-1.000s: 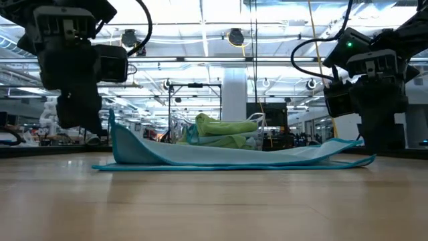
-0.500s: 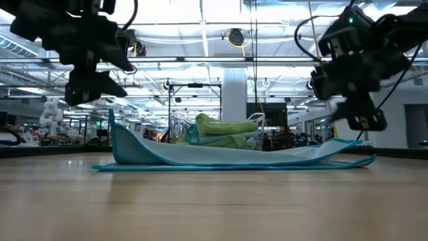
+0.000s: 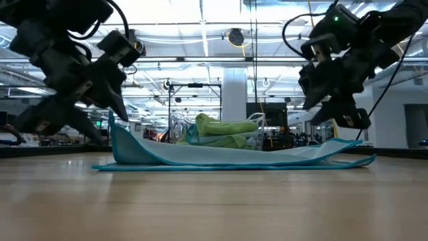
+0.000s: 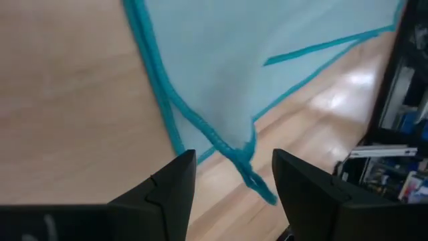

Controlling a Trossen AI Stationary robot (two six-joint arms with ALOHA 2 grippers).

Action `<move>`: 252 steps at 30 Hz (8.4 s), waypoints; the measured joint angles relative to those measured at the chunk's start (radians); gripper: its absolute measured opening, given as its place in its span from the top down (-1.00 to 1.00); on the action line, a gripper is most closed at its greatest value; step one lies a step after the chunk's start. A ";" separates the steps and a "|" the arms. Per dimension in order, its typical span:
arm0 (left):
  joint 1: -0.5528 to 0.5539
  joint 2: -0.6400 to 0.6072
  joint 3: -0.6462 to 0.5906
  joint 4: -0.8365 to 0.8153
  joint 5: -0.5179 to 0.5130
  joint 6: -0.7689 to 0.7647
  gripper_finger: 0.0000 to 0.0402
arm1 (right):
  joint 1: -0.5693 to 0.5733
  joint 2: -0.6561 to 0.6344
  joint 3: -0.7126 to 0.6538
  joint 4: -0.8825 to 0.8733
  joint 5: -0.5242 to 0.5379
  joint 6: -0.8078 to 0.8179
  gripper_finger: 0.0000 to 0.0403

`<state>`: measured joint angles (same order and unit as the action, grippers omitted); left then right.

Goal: Fold microfiber towels
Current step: Fold the blue microfiber cloth

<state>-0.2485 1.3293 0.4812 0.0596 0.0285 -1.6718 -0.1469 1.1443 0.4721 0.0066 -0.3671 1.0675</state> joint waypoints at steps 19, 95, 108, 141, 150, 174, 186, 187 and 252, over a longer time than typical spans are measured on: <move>-0.044 0.143 -0.002 0.272 -0.053 -0.092 0.93 | 0.045 0.088 0.000 0.041 0.051 -0.006 0.63; 0.298 0.143 -0.001 -0.045 -0.180 0.816 0.85 | -0.364 0.275 0.006 -0.037 -0.109 -0.525 1.00; 0.387 0.138 -0.005 0.059 -0.119 0.881 0.85 | -0.365 0.004 0.014 -0.335 -0.105 -0.529 1.00; 0.160 0.143 0.010 0.002 -0.181 0.699 0.85 | 0.156 0.359 0.073 0.022 -0.016 -0.690 1.00; 0.180 0.176 0.015 -0.040 -0.184 0.773 0.85 | 0.164 0.330 0.073 -0.063 0.002 -0.619 1.00; 0.180 0.094 0.071 0.403 -0.119 0.669 0.85 | -0.026 0.097 0.098 -0.125 0.049 -0.496 0.95; 0.138 0.430 0.578 0.073 -0.147 0.890 0.85 | -0.150 0.239 0.208 -0.350 0.057 -0.858 0.99; 0.144 0.469 0.607 0.065 -0.140 0.877 0.85 | -0.159 0.248 0.208 -0.348 0.056 -0.872 0.99; -0.225 0.652 0.912 -0.263 -0.285 1.236 0.00 | 0.238 0.051 0.184 -0.569 0.129 -0.350 0.71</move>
<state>-0.4733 1.9811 1.3935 -0.2034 -0.2562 -0.4363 0.0910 1.1954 0.6557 -0.5624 -0.2382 0.7171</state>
